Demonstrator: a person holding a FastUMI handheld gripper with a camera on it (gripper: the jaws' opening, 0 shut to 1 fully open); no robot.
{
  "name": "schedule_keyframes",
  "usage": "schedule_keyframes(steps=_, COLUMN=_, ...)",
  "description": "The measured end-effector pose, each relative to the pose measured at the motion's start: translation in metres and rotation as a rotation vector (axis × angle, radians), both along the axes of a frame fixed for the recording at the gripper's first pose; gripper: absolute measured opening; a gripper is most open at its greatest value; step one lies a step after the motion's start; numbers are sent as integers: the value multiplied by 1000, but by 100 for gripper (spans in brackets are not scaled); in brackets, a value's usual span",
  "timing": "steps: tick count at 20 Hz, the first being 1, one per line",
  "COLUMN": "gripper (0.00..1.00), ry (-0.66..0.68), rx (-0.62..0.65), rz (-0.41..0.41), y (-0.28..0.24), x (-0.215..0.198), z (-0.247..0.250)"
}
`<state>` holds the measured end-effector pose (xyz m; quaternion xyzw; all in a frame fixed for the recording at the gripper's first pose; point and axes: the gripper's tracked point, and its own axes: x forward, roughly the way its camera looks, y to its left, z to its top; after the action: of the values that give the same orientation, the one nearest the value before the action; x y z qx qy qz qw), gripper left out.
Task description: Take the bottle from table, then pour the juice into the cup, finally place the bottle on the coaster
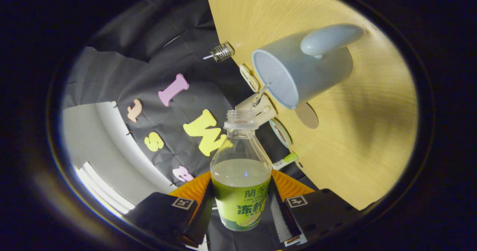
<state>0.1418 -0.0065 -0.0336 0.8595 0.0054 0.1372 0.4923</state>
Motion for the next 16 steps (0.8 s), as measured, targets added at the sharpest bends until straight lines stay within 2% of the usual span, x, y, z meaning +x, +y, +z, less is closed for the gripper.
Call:
schedule_keyframes(steps=11, gripper=75, ry=-46, rx=163, rz=7, y=-12, x=-4, z=22)
schedule_keyframes(steps=16, gripper=76, ry=-44, rx=196, rz=4, y=-14, x=-3, z=27)
